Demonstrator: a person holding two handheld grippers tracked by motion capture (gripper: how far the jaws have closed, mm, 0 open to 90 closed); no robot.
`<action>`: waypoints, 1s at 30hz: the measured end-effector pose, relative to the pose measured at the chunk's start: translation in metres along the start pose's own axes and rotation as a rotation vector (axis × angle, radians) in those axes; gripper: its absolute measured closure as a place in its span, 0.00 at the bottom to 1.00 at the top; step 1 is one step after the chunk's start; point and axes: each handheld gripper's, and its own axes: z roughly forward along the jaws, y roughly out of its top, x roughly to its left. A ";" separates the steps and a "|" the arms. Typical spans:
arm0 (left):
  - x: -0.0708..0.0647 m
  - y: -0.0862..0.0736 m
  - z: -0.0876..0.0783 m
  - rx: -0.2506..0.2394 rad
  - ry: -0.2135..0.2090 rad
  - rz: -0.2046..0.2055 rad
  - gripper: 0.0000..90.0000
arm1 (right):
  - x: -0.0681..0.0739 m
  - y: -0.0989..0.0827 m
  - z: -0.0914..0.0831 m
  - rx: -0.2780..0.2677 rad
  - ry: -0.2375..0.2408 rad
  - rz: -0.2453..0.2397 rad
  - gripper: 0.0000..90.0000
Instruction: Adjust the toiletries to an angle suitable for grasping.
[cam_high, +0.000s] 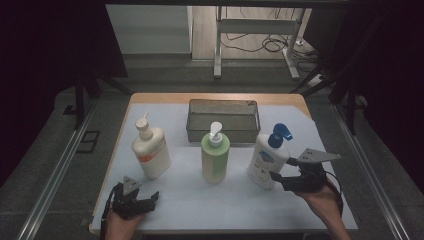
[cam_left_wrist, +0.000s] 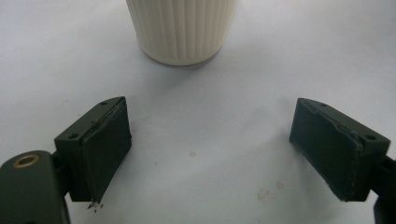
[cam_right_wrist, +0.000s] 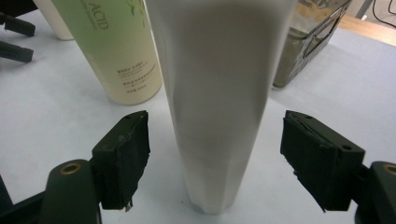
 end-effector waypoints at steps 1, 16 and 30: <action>0.000 0.000 0.000 0.000 0.000 0.000 0.14 | 0.000 0.002 0.001 -0.003 0.001 -0.001 0.27; 0.000 0.000 0.000 -0.001 0.000 -0.002 0.14 | 0.004 0.017 0.016 -0.025 -0.010 0.006 0.29; 0.000 0.000 0.000 0.001 -0.001 0.004 0.14 | 0.005 0.019 0.034 -0.008 -0.030 -0.029 0.34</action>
